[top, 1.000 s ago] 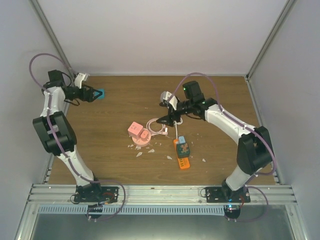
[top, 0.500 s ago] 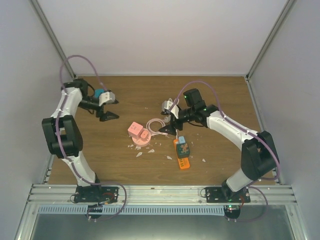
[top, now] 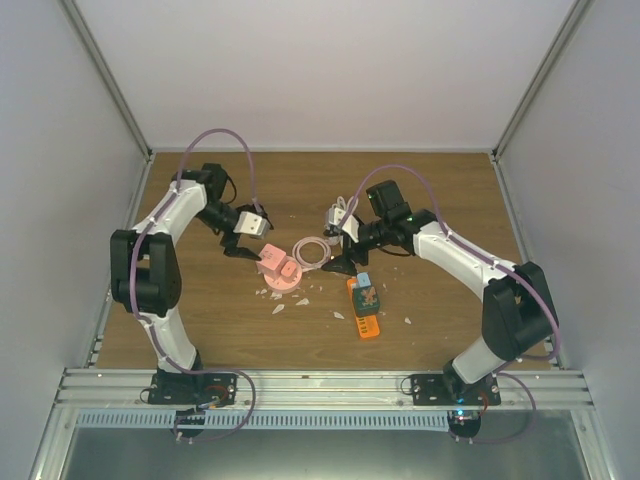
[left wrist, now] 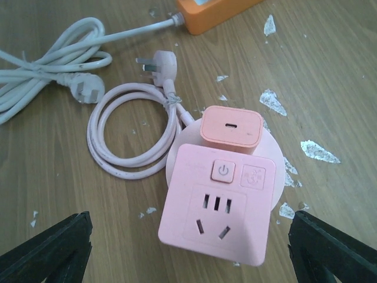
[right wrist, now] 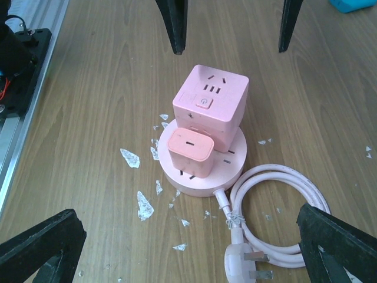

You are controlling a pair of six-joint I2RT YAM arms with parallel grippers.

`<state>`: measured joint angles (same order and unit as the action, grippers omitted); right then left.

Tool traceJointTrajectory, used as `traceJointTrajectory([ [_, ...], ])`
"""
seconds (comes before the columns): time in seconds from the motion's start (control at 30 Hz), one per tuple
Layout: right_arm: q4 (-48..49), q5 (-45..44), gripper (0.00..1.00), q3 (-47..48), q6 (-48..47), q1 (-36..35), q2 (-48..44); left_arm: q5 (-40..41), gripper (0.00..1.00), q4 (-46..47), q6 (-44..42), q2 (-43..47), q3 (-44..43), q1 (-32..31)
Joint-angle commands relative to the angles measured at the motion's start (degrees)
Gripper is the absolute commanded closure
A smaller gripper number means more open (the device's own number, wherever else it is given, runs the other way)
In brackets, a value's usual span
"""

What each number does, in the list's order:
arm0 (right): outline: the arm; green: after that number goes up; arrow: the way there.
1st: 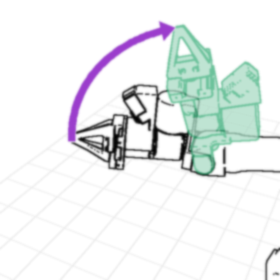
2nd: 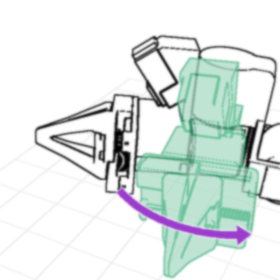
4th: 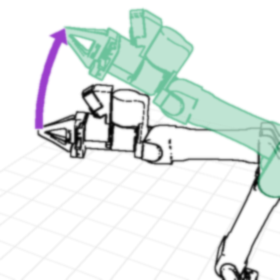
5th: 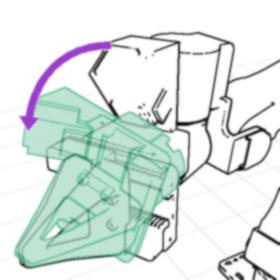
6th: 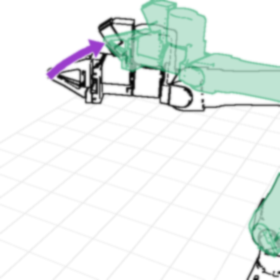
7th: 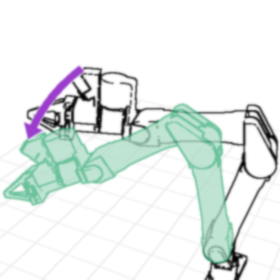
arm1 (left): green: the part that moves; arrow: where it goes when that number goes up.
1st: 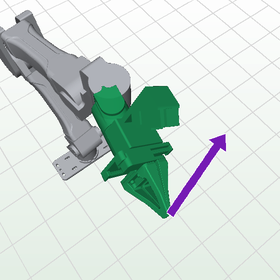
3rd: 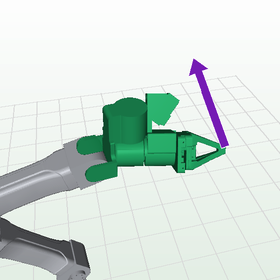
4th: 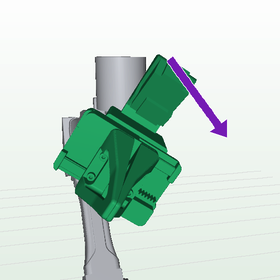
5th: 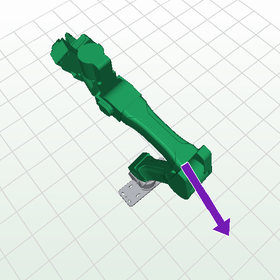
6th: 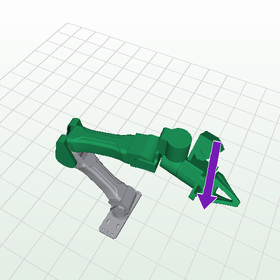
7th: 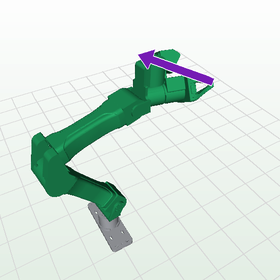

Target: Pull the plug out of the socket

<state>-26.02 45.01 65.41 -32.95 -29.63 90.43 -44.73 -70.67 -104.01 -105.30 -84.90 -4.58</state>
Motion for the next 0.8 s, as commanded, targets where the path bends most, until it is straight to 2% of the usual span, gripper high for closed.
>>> traceJointTrajectory([
  [0.0,-2.0,-0.4,0.00,1.2,-2.1,-0.3,0.7,3.4,0.08,2.0,-3.3,-1.8,0.7,-2.5],
  [0.23,-1.9,-0.7,0.00,0.9,-2.2,-0.3,1.0,6.6,0.06,4.8,-2.0,-3.4,2.6,-5.6],
  [0.43,-0.5,-1.3,0.01,0.6,-2.5,-0.2,1.6,6.7,0.13,11.1,2.9,-3.2,5.2,-6.1],
  [0.63,3.3,-3.6,0.02,0.0,-3.2,-0.2,2.9,6.4,0.23,15.1,5.3,-1.2,9.8,-6.1],
  [0.77,8.6,-5.0,0.03,-0.9,-1.7,-0.3,3.7,3.7,0.37,17.4,9.6,-0.4,10.5,-6.0],
])
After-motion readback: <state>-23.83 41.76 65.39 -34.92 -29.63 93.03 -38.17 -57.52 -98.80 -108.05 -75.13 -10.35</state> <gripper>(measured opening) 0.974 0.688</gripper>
